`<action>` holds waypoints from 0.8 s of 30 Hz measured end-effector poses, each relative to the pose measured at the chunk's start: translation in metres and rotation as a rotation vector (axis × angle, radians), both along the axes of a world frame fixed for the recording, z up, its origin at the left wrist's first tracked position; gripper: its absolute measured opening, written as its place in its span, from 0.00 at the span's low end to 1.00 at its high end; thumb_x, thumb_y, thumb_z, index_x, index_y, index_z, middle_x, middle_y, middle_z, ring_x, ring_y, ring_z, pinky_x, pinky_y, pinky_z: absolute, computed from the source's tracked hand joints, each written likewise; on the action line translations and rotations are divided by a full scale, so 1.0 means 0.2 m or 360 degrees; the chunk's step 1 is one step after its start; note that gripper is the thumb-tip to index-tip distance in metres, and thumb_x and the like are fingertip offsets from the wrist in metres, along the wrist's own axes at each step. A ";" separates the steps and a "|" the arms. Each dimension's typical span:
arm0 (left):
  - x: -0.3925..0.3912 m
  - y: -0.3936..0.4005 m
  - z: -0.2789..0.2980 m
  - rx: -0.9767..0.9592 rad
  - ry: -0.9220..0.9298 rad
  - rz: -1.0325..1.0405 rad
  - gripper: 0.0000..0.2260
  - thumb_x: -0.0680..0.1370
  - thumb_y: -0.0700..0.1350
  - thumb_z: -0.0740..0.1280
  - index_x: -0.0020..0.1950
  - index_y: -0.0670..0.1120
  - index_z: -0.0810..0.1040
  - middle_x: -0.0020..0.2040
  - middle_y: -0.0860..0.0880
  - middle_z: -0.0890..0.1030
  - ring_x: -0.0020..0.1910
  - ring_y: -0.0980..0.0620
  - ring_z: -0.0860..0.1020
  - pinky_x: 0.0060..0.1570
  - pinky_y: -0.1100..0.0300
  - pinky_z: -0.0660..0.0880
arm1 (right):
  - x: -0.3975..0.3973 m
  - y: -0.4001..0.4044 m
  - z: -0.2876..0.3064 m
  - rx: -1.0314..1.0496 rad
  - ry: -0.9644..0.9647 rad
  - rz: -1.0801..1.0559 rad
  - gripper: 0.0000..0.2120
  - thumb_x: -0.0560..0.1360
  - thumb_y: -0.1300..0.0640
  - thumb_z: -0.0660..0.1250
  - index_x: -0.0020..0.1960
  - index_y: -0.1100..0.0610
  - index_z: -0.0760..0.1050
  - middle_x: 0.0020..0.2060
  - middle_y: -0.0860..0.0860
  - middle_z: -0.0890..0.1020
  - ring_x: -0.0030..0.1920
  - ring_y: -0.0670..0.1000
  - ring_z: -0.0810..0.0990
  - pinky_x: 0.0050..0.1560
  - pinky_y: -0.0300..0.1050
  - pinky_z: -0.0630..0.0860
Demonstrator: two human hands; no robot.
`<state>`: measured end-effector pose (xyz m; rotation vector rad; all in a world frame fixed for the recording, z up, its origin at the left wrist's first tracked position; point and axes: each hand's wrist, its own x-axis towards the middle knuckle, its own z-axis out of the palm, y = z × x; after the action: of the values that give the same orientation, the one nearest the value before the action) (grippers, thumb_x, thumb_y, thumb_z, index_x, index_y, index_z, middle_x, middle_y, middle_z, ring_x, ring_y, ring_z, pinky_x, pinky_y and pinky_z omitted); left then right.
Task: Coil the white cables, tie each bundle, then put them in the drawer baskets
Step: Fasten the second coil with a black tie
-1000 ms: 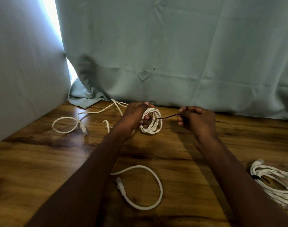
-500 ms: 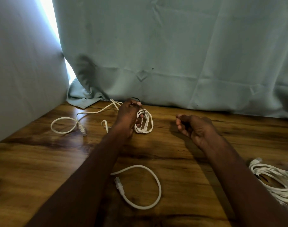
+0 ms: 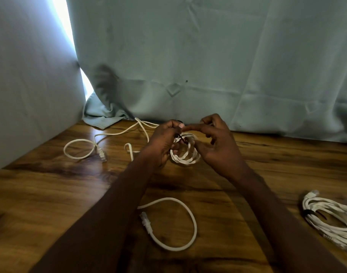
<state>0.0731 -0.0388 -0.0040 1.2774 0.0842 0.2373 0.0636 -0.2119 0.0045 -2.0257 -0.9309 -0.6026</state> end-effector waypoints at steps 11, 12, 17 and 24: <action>-0.04 -0.09 0.02 0.0096 -0.0044 -0.0185 0.10 0.82 0.34 0.61 0.46 0.45 0.78 0.34 0.42 0.74 0.18 0.57 0.63 0.22 0.69 0.60 | -0.01 0.02 0.00 -0.0042 -0.0132 -0.0043 0.17 0.73 0.57 0.77 0.61 0.47 0.84 0.43 0.47 0.78 0.41 0.47 0.78 0.42 0.54 0.78; -0.04 -0.09 0.02 0.0084 -0.0054 -0.0181 0.10 0.82 0.34 0.60 0.47 0.44 0.78 0.35 0.41 0.75 0.19 0.56 0.63 0.22 0.69 0.60 | -0.02 0.02 0.00 -0.0052 -0.0168 -0.0012 0.18 0.74 0.58 0.77 0.62 0.47 0.83 0.45 0.47 0.78 0.42 0.47 0.78 0.43 0.54 0.79; -0.05 -0.12 0.02 0.0106 -0.0034 -0.0178 0.12 0.82 0.34 0.58 0.49 0.43 0.80 0.35 0.42 0.72 0.23 0.54 0.64 0.24 0.66 0.60 | -0.03 0.02 -0.01 -0.0047 -0.0399 0.0010 0.18 0.74 0.63 0.76 0.61 0.49 0.83 0.49 0.47 0.81 0.46 0.48 0.81 0.42 0.52 0.80; -0.03 -0.06 0.01 0.0139 -0.0032 -0.0057 0.07 0.83 0.42 0.65 0.48 0.42 0.79 0.30 0.39 0.76 0.17 0.54 0.63 0.22 0.70 0.59 | 0.00 -0.03 0.03 0.0470 -0.0221 -0.0254 0.02 0.73 0.61 0.78 0.45 0.56 0.87 0.39 0.47 0.86 0.40 0.45 0.84 0.44 0.49 0.81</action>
<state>0.0679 -0.0512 -0.0019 1.3621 0.0343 0.2250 0.0632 -0.2180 0.0114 -1.8191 -0.7149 -0.9222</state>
